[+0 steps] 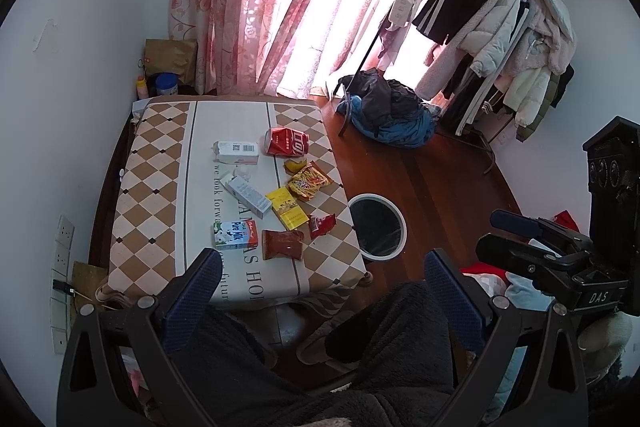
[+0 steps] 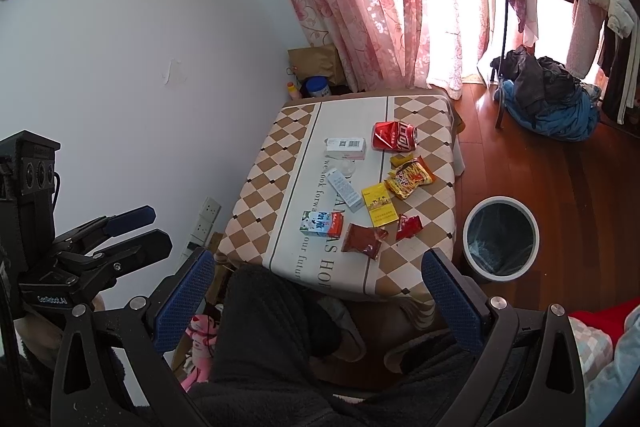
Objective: Collect trash
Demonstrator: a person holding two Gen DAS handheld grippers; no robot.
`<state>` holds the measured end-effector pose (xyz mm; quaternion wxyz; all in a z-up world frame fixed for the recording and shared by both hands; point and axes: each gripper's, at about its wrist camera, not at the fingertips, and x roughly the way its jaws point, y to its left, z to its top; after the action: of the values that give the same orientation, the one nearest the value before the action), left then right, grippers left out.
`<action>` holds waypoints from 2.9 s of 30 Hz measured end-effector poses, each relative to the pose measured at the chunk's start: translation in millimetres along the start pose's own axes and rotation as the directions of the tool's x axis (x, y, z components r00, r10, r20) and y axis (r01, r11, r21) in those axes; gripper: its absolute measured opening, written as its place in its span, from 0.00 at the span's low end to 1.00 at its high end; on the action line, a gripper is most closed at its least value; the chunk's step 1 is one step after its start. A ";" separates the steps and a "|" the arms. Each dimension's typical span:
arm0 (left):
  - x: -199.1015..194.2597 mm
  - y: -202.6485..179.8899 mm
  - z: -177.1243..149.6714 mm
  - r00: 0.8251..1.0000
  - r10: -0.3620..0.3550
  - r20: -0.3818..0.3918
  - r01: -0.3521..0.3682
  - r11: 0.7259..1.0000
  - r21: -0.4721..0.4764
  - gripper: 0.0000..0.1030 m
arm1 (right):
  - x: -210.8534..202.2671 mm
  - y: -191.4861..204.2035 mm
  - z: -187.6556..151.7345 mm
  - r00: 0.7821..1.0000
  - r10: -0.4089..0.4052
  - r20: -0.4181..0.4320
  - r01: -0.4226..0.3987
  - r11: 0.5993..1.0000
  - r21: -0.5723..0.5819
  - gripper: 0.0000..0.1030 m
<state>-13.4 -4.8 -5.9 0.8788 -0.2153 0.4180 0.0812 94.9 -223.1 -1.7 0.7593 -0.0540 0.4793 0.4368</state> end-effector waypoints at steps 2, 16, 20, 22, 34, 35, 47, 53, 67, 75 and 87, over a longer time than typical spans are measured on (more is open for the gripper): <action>0.0 0.6 2.9 1.000 -0.001 0.000 0.001 1.000 -0.002 1.00 | 0.3 -0.1 -0.4 1.000 0.006 -0.002 -0.006 1.000 0.000 1.00; -3.6 0.9 6.0 1.000 -0.012 0.005 0.012 1.000 -0.002 1.00 | -4.0 4.6 -5.5 1.000 0.010 0.001 -0.010 1.000 -0.005 1.00; -3.5 1.7 4.3 1.000 -0.014 0.006 0.014 1.000 -0.002 1.00 | -6.7 7.5 -2.8 1.000 0.008 0.005 -0.008 1.000 -0.012 1.00; -3.6 1.2 4.2 1.000 -0.014 0.007 0.014 1.000 -0.002 1.00 | -7.1 10.2 -1.3 1.000 0.005 0.009 -0.005 1.000 -0.017 1.00; -3.7 1.1 4.7 1.000 -0.013 0.006 0.013 1.000 0.000 1.00 | -8.0 16.9 -0.4 1.000 0.009 0.008 -0.009 0.999 -0.031 1.00; -3.7 1.2 4.7 1.000 -0.013 0.006 0.013 1.000 0.000 1.00 | -7.3 17.9 0.0 1.000 0.009 0.006 -0.009 0.999 -0.032 1.00; -3.1 0.8 4.8 1.000 -0.019 0.006 0.019 1.000 -0.002 1.00 | -5.6 19.9 0.1 1.000 0.009 0.005 -0.009 0.999 -0.033 1.00; -2.0 -2.8 5.9 1.000 -0.022 0.008 0.022 1.000 -0.003 1.00 | -5.1 20.1 -0.3 1.000 0.010 0.007 -0.009 0.999 -0.038 1.00; 29.3 1.2 4.7 0.994 0.109 0.013 -0.108 0.994 -0.011 1.00 | 14.4 8.1 4.7 0.997 -0.053 0.050 0.051 0.997 0.052 1.00; 165.6 71.2 -5.2 0.938 0.290 -0.191 -0.325 0.927 -0.187 1.00 | 139.8 -69.8 -9.2 0.993 -0.071 -0.098 0.100 0.938 0.331 1.00; 323.0 164.6 -25.1 0.901 0.060 -0.430 -0.337 0.721 -0.606 0.99 | 302.2 -171.4 -23.6 0.940 -0.152 -0.304 0.285 0.840 0.462 1.00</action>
<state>121.9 119.1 -319.5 0.6304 -0.4792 0.5442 0.2771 249.5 -155.2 -306.2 0.7242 0.0335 0.6600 0.1972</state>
